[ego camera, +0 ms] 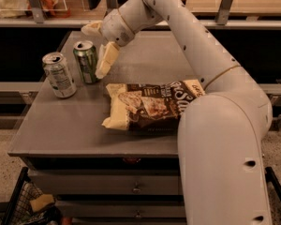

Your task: Move green can near 7up can

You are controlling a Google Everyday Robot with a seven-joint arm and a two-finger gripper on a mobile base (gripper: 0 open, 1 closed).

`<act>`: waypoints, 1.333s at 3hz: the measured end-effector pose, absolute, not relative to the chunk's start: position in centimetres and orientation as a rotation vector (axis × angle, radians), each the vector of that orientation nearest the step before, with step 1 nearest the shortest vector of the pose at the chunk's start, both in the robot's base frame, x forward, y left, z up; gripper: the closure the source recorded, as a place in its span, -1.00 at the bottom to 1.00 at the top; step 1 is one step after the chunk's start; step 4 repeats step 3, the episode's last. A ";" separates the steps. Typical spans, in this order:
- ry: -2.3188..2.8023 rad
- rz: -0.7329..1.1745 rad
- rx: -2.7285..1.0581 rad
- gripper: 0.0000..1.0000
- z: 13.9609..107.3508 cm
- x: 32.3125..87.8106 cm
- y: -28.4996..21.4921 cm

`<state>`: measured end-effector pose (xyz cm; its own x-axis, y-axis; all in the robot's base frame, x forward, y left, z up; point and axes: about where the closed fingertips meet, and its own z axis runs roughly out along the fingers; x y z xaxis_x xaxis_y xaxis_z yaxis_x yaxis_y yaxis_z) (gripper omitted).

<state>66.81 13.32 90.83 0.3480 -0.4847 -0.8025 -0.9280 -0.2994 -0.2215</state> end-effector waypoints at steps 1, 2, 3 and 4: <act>1.233 0.669 -1.930 -1.00 92.5 68.8 11.3; 1.259 0.536 -1.931 -1.00 93.9 70.9 8.5; 1.259 0.525 -1.924 -1.00 94.3 71.1 8.4; 1.259 0.525 -1.924 -1.00 94.3 71.1 8.4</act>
Offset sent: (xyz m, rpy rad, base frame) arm 0.0753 -0.0942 0.0616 -0.1441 -0.2807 -0.1759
